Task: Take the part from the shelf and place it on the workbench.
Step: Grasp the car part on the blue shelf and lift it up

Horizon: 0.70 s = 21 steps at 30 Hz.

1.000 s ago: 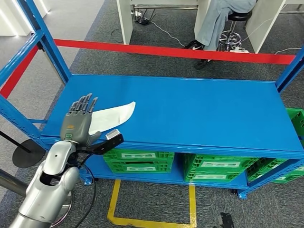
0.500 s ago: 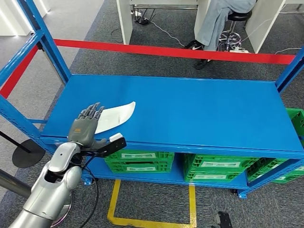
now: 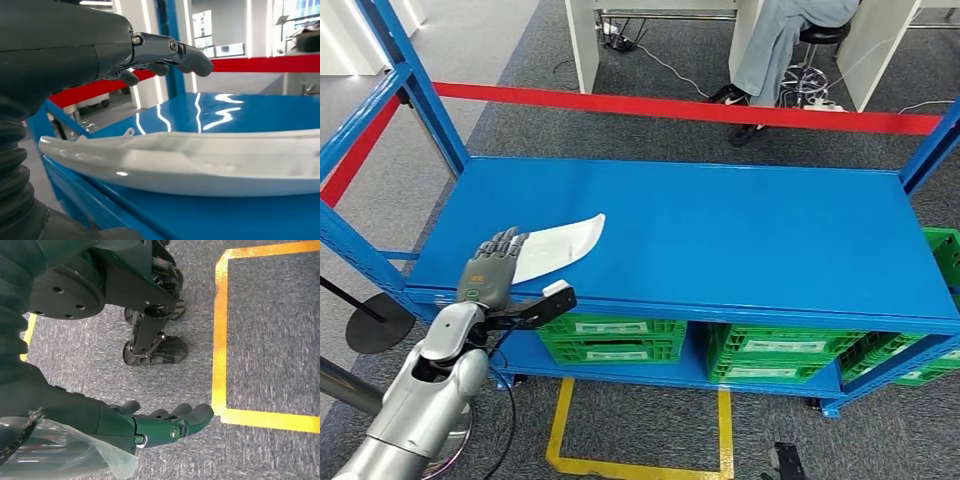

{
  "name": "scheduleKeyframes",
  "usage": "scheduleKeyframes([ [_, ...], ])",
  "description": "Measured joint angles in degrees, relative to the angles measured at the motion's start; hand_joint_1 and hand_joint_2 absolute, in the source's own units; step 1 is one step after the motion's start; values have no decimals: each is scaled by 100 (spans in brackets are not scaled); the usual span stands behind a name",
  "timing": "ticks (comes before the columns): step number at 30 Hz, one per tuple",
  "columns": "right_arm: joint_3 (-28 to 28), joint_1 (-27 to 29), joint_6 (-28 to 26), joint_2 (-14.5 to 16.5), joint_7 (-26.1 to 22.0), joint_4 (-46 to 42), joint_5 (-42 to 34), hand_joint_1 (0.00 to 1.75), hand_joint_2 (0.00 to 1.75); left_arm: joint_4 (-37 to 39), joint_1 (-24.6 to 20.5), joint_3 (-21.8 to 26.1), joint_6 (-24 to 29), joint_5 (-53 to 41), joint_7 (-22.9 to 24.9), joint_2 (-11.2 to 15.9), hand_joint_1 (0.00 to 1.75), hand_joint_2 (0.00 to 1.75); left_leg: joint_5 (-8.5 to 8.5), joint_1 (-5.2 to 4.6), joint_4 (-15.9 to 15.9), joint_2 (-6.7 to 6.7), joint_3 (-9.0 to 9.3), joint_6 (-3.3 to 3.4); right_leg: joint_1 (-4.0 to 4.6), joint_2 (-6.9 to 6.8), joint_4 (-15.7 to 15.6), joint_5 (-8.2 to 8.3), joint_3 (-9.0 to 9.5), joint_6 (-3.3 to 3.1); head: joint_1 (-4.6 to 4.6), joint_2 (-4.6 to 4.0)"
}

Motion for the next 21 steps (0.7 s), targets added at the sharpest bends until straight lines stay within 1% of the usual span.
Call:
scheduleKeyframes([
  [7,-1,-35,3,22,33,0,46,0,175,368,-57,103,91,-77,8,5,0,175,0,0,0,0,-1,0,0,0,0,0,1,0,-1,0],
  [16,-2,-36,3,34,34,0,54,0,175,517,-79,134,100,-81,7,7,0,175,0,0,2,0,-2,0,-1,0,-1,0,0,0,-1,0],
  [21,-2,-40,10,36,37,0,122,0,175,566,-120,148,217,-108,-108,-19,0,175,0,0,2,0,-1,0,0,-1,-1,0,0,0,-1,0],
])
